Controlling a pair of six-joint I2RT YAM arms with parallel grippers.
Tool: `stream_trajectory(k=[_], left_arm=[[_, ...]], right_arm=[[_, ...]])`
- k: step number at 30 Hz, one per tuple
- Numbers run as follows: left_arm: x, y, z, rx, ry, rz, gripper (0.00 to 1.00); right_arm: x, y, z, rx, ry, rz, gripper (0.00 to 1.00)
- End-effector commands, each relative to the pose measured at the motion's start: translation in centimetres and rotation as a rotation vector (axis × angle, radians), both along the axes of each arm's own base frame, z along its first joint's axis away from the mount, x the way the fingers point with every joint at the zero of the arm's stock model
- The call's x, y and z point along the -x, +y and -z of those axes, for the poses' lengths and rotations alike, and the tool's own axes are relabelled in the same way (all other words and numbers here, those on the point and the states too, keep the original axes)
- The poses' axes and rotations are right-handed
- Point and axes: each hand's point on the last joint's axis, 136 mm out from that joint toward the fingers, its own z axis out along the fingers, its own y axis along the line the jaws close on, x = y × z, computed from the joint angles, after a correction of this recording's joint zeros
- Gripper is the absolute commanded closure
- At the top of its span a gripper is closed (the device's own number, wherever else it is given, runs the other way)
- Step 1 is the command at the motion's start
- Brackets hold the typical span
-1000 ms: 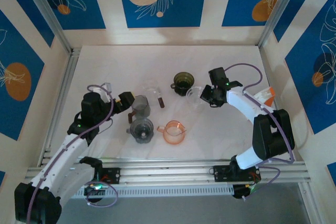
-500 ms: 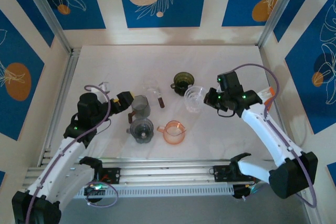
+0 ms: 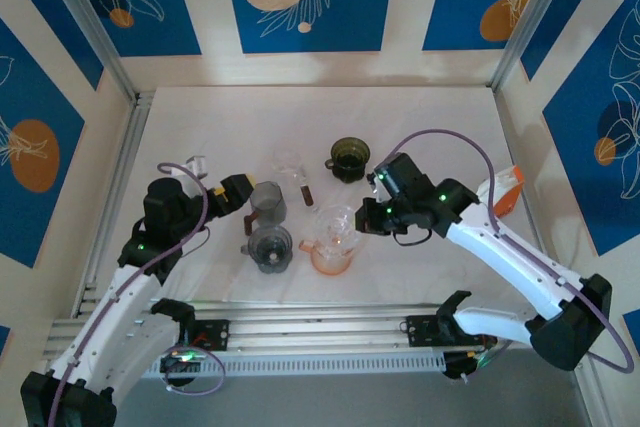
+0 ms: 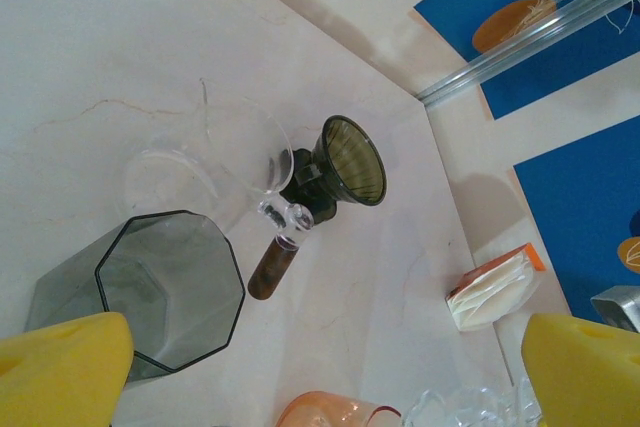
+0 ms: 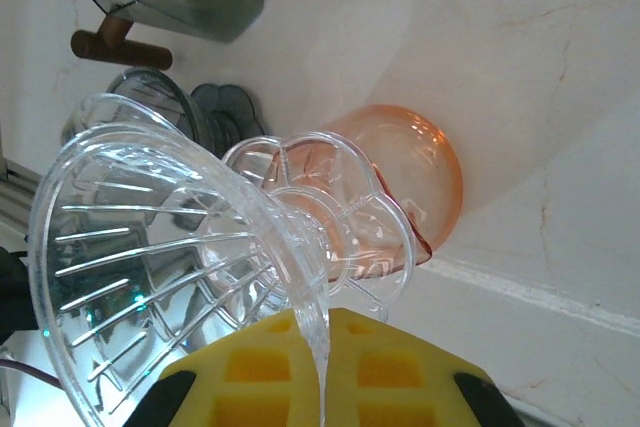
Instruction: Place the coffee filter in the dripper
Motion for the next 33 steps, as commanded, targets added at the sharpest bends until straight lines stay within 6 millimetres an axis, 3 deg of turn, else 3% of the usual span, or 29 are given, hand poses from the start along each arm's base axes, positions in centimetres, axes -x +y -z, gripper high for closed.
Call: stream_trajectory(k=[1,17,29,33], left_arm=[[0.6,-0.5,-0.8,0.014,-0.007,0.026,0.0],[0.5,-0.5,-0.7,0.008,-0.009,0.027,0.0],[0.4,-0.5,-0.2,0.003,-0.003,0.027,0.0],[0.3,-0.3,0.0,-0.006,0.001,0.017,0.0]], right_arm=[[0.0,1.1,-0.3,-0.018,0.001,-0.026,1.0],[-1.3,1.0,1.6,0.057,-0.03,-0.024,1.0],[-1.1,0.7,2.7,0.079,-0.004,-0.007,1.0],[-1.0,0.4,2.9,0.083,0.003,0.005,0.94]])
